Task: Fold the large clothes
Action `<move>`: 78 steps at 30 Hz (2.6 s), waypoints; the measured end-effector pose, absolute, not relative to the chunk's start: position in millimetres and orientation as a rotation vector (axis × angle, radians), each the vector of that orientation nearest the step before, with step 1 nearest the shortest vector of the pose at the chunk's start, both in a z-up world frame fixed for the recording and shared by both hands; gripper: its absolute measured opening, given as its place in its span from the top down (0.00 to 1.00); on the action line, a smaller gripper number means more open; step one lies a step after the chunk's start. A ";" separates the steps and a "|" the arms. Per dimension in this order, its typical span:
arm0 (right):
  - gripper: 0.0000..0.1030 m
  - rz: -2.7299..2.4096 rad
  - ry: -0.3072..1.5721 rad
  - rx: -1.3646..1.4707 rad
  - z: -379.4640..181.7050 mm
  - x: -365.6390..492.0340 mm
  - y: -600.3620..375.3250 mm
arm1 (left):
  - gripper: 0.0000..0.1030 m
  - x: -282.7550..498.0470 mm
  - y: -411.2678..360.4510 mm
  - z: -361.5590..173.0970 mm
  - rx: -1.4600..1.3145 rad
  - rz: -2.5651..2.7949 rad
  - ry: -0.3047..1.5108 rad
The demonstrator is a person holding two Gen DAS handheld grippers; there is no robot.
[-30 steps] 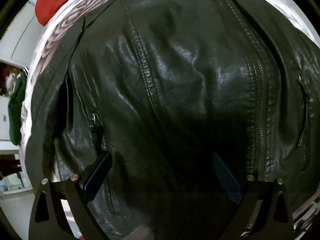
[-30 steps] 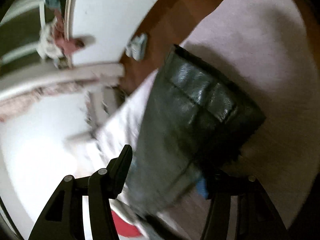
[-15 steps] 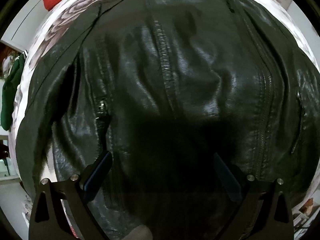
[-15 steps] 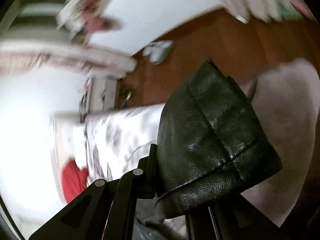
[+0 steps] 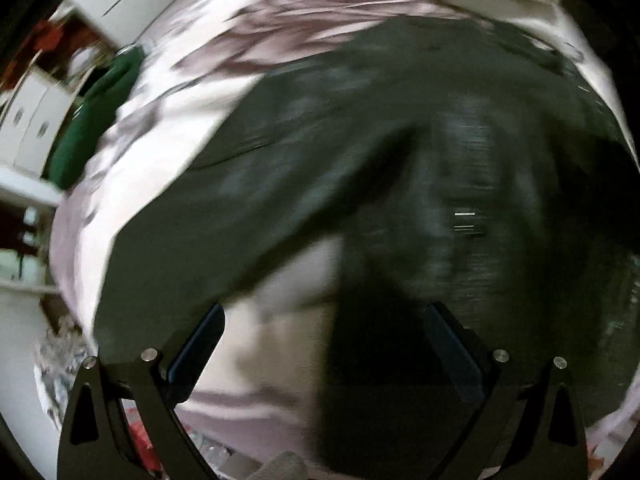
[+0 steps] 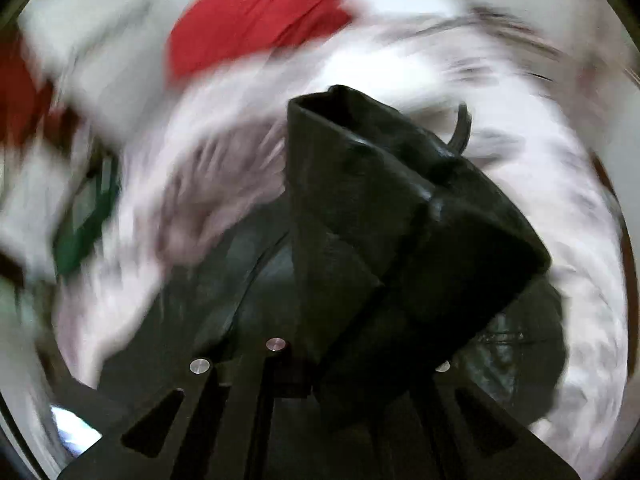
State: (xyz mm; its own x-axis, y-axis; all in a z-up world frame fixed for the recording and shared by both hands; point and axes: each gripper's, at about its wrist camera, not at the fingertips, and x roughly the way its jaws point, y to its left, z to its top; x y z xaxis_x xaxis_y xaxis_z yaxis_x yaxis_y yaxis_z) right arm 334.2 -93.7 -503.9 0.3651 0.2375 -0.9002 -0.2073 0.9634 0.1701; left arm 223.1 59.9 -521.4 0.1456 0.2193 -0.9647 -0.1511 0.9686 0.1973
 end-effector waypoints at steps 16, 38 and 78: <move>0.50 -0.151 1.527 0.189 -543.7 223.0 -264.1 | 0.00 176.1 98.8 -533.6 -0.035 0.328 1.440; 0.73 0.162 1.509 0.451 -468.1 170.6 -336.8 | 0.02 134.1 152.2 -548.8 -0.200 0.662 1.515; 0.43 0.049 1.563 0.021 -551.3 240.4 -136.9 | 0.62 52.2 381.1 -603.2 -1.318 0.599 0.923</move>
